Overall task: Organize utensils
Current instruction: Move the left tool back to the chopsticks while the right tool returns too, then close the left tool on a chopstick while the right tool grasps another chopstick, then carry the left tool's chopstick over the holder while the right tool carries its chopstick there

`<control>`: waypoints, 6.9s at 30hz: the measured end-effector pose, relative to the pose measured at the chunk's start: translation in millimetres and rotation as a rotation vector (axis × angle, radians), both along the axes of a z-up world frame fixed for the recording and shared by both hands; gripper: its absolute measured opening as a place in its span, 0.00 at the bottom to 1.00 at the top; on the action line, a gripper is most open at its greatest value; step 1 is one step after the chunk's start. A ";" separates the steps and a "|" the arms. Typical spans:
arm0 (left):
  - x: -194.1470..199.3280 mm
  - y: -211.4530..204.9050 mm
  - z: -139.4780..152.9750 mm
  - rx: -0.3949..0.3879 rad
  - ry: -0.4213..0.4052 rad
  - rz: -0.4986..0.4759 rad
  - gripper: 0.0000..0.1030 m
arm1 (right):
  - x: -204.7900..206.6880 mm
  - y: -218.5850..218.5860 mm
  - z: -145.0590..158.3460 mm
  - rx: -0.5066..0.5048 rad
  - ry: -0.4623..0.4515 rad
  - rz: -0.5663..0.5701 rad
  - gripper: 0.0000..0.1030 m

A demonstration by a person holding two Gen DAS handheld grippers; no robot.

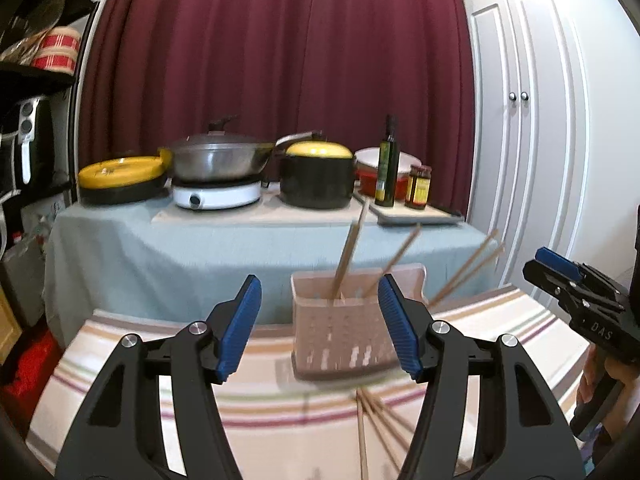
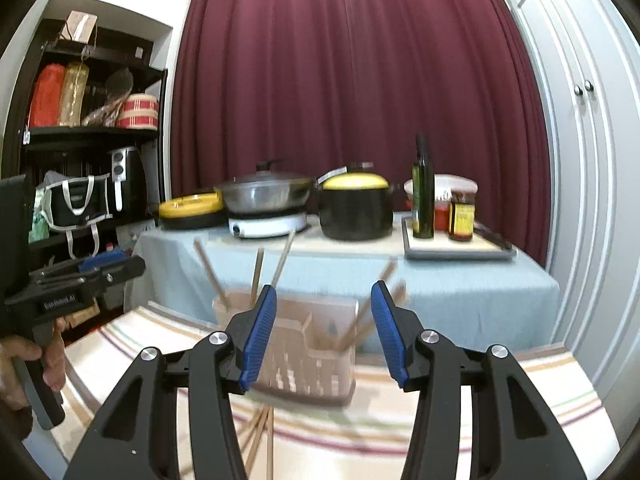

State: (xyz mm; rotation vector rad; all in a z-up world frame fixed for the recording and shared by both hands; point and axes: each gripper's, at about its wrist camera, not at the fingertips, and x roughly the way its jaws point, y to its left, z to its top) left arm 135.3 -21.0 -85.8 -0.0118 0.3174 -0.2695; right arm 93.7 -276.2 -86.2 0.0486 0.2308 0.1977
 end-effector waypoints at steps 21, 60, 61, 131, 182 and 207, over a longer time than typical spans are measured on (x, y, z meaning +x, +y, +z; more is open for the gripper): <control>-76.7 5.6 -100.4 0.059 0.215 0.057 0.58 | -66.3 13.3 -97.8 -0.063 0.168 0.004 0.48; -98.9 -19.8 -179.8 0.091 0.364 -0.054 0.06 | -88.1 19.2 -167.6 -0.067 0.352 0.006 0.07; -99.5 -20.1 -179.8 0.091 0.363 -0.053 0.06 | -88.4 19.1 -168.5 -0.068 0.349 0.007 0.07; -121.0 19.5 -23.5 0.040 -0.048 0.091 0.06 | -100.6 8.1 -28.2 -0.075 0.079 -0.062 0.06; -48.5 27.0 6.6 -0.028 -0.059 0.032 0.06 | -18.1 -0.6 7.4 -0.030 0.034 -0.031 0.07; -10.7 23.8 111.3 -0.069 -0.345 0.010 0.06 | 8.0 15.0 96.1 -0.034 -0.237 0.040 0.07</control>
